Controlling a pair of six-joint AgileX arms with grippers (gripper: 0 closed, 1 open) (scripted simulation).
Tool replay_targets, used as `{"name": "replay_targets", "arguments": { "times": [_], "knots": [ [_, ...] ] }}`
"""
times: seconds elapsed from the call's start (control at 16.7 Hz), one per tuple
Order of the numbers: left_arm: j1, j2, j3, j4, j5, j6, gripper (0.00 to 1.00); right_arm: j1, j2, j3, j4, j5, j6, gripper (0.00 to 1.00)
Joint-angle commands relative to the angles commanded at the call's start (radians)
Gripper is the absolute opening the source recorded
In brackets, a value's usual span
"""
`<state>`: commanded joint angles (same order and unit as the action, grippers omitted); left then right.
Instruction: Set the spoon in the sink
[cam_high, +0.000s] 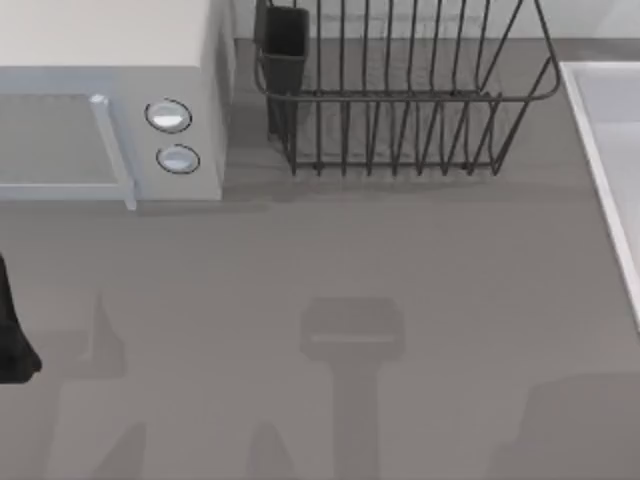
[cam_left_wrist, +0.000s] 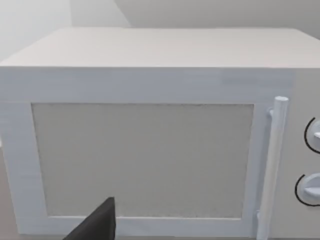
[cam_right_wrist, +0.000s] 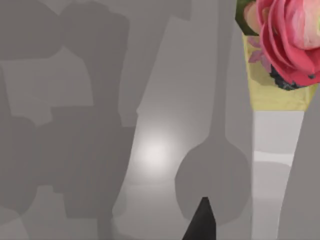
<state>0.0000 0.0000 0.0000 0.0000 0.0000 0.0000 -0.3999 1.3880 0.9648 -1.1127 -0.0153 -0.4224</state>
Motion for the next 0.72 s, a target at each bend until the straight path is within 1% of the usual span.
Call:
{"name": "replay_targets", "arguments": {
  "times": [0.18,0.36,0.54,0.72],
  "knots": [
    [0.0,0.0,0.0,0.0,0.0,0.0,1.0,0.001,0.004,-0.003,0.003,0.0,0.002,0.0],
    [0.0,0.0,0.0,0.0,0.0,0.0,1.0,0.007,0.058,0.06,-0.023,0.0,0.011,0.0],
    [0.0,0.0,0.0,0.0,0.0,0.0,1.0,0.025,0.194,0.218,-0.084,0.003,0.031,0.0],
    [0.0,0.0,0.0,0.0,0.0,0.0,1.0,0.054,0.382,0.469,-0.172,0.006,0.059,0.0]
  ]
}}
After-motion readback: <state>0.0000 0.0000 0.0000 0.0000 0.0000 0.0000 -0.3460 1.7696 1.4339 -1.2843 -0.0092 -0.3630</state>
